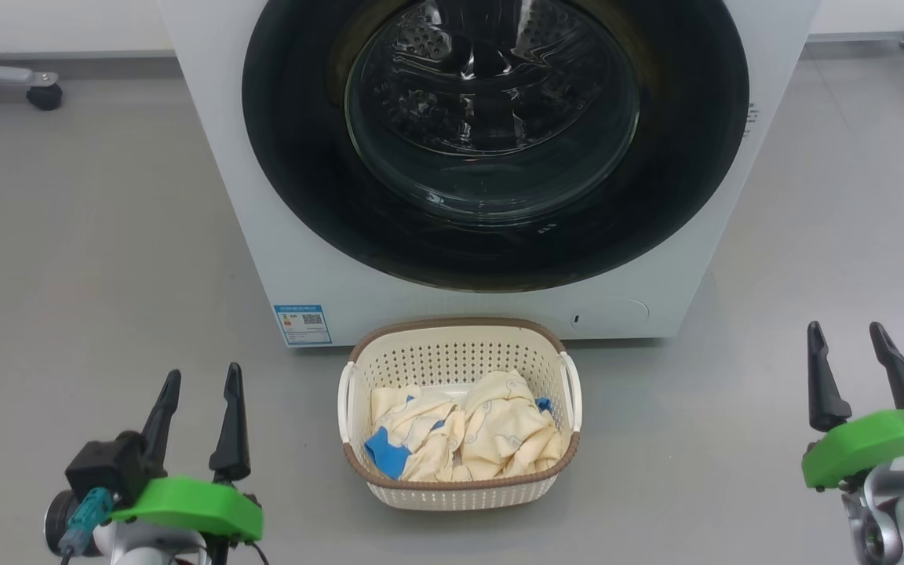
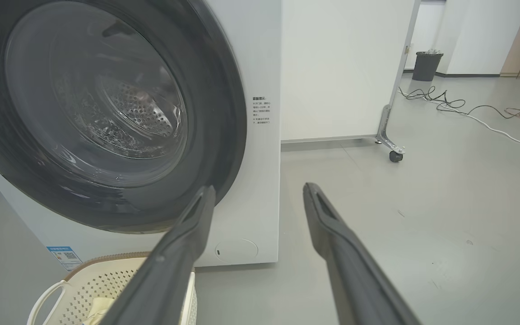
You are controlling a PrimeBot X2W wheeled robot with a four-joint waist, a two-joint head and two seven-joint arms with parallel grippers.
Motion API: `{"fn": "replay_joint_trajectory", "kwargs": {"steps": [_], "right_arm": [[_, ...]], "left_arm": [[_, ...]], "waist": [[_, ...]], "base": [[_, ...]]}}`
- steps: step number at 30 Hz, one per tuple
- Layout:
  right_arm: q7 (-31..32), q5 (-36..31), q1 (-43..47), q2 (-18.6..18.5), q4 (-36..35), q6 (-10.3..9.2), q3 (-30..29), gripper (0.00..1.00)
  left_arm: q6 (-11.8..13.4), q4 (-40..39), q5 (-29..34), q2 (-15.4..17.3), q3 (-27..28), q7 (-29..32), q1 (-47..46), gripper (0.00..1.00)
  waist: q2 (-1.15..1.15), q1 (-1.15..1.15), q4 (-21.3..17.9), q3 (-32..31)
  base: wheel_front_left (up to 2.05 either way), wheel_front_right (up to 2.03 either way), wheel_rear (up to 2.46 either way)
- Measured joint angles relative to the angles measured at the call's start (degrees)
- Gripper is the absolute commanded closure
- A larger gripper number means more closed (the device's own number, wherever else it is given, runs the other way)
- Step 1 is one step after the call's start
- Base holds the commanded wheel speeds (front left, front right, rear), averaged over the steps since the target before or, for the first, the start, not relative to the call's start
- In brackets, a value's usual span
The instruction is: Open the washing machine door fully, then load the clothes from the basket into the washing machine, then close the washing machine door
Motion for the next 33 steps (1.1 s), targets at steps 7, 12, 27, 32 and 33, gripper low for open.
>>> {"fn": "replay_joint_trajectory", "kwargs": {"steps": [7,12,27,32,33], "right_arm": [[-1.15,-4.58,-0.59,-0.49,0.12,0.07,0.41,0.00],[-2.11,-8.60,-0.73,-1.10,0.25,0.07,0.73,0.00],[-2.33,-8.33,-1.32,-0.33,0.70,0.08,-0.29,0.00],[-2.33,-7.32,-1.32,-0.32,1.11,0.09,-0.26,0.00],[-2.33,-7.24,-1.33,-0.32,1.16,0.09,-0.22,0.00]], "left_arm": [[0.05,0.49,4.28,-0.01,-0.08,-1.00,-1.16,0.00],[0.59,1.00,7.83,-0.01,-0.20,-2.01,-1.91,0.00],[1.08,1.72,8.18,-0.01,-0.52,-2.01,-2.48,0.00],[1.08,2.01,8.18,-0.01,-0.51,-2.01,-2.49,0.00],[1.08,2.08,8.18,-0.01,-0.51,-2.01,-2.49,0.00]], "waist": [[0.00,0.00,-0.04,0.19],[0.00,0.00,0.07,0.29],[0.00,0.00,0.32,0.35],[0.00,0.00,0.29,0.23],[0.00,0.00,0.28,0.21]], "base": [[0.00,0.00,0.00],[0.00,0.00,0.00],[0.00,0.00,0.00],[0.00,0.00,0.00],[0.00,0.00,0.00]]}}
